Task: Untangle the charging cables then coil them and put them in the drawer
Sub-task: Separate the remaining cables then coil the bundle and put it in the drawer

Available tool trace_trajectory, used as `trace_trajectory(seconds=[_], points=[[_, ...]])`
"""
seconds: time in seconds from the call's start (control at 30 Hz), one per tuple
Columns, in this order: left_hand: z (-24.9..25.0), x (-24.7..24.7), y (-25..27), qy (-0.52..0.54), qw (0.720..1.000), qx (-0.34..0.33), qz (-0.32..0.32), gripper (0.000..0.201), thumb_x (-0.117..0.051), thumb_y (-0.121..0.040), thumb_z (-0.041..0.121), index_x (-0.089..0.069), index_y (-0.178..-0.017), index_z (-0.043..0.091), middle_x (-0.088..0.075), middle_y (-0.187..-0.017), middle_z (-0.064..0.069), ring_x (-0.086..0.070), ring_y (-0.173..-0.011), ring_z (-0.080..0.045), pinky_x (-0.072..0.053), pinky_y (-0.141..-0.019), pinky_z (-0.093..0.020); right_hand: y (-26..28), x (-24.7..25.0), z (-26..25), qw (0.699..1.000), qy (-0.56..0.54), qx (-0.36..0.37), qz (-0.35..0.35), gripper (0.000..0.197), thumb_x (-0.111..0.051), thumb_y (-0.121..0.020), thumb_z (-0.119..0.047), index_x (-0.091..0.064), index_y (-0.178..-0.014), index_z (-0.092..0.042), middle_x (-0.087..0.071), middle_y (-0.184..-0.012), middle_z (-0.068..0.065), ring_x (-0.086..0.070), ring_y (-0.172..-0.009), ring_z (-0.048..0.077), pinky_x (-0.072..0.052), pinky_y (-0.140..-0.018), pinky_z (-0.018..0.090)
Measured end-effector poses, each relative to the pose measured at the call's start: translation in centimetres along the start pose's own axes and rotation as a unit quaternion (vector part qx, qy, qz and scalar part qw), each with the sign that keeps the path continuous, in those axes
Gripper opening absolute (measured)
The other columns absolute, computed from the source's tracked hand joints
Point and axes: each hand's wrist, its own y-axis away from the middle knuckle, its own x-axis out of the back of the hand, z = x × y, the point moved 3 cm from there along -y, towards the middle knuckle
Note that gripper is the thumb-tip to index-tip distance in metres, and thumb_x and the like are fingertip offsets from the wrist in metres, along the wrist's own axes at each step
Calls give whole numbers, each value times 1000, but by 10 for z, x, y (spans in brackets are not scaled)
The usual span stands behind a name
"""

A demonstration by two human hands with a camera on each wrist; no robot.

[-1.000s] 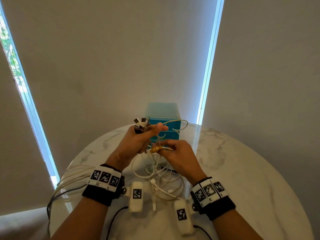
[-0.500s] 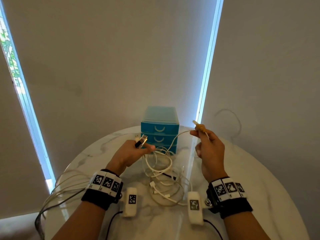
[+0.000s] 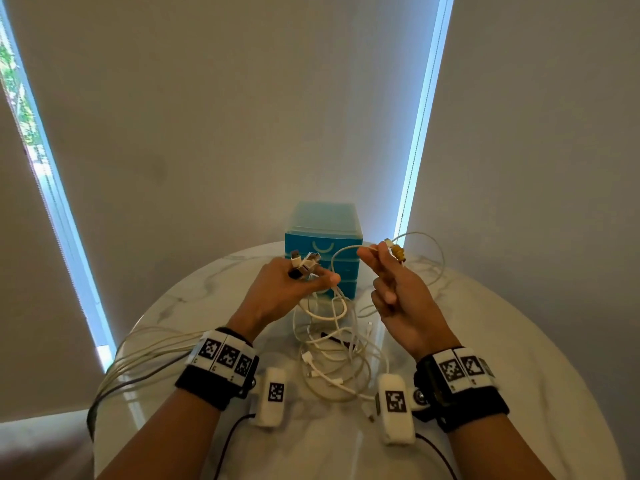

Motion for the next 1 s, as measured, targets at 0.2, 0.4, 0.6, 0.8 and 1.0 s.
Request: trace_trajectory(seconds=[0.2, 0.4, 0.6, 0.8, 1.0], points=[[9, 9, 9, 95, 994, 3, 47, 20, -82, -90, 48, -87, -96, 30, -82, -92, 14, -75, -88, 2, -57, -83, -27, 7, -11, 15, 975, 222, -17, 23, 57, -87, -81, -55, -68, -117, -16, -62, -78, 0, -43, -51, 6, -35, -50, 23], [16, 24, 15, 195, 970, 44, 136, 25, -85, -88, 48, -86, -91, 22, -64, -57, 23, -58, -53, 7, -49, -79, -35, -1, -1, 31, 930, 355, -13, 89, 21, -84, -84, 0, -70, -98, -8, -63, -77, 1, -59, -62, 6, -47, -58, 20], [11, 32, 13, 264, 949, 73, 156, 34, -85, -84, 55, -84, -92, 22, -44, -53, 18, -35, -46, -4, -38, -57, -29, 8, -18, 14, 958, 270, 61, 81, 8, -76, -97, -7, -79, -102, -12, -65, -62, -14, -59, -53, -1, -47, -54, 11], [35, 25, 23, 251, 963, 41, 87, 27, -80, -95, 38, -82, -105, 13, -71, -60, 2, -59, -45, -4, -53, -66, -42, 16, -45, 24, 947, 305, 101, 22, 21, -85, -91, -32, -83, -107, -18, -83, -92, -2, -80, -91, 8, -64, -85, 25], [25, 31, 20, 231, 964, 54, 120, 38, -74, -93, 60, -81, -110, 26, -63, -52, 10, -53, -43, -2, -44, -49, -30, 7, -19, -2, 935, 273, 156, 166, 21, -66, -106, -37, -77, -107, -19, -82, -89, -12, -62, -66, 5, -48, -64, 21]])
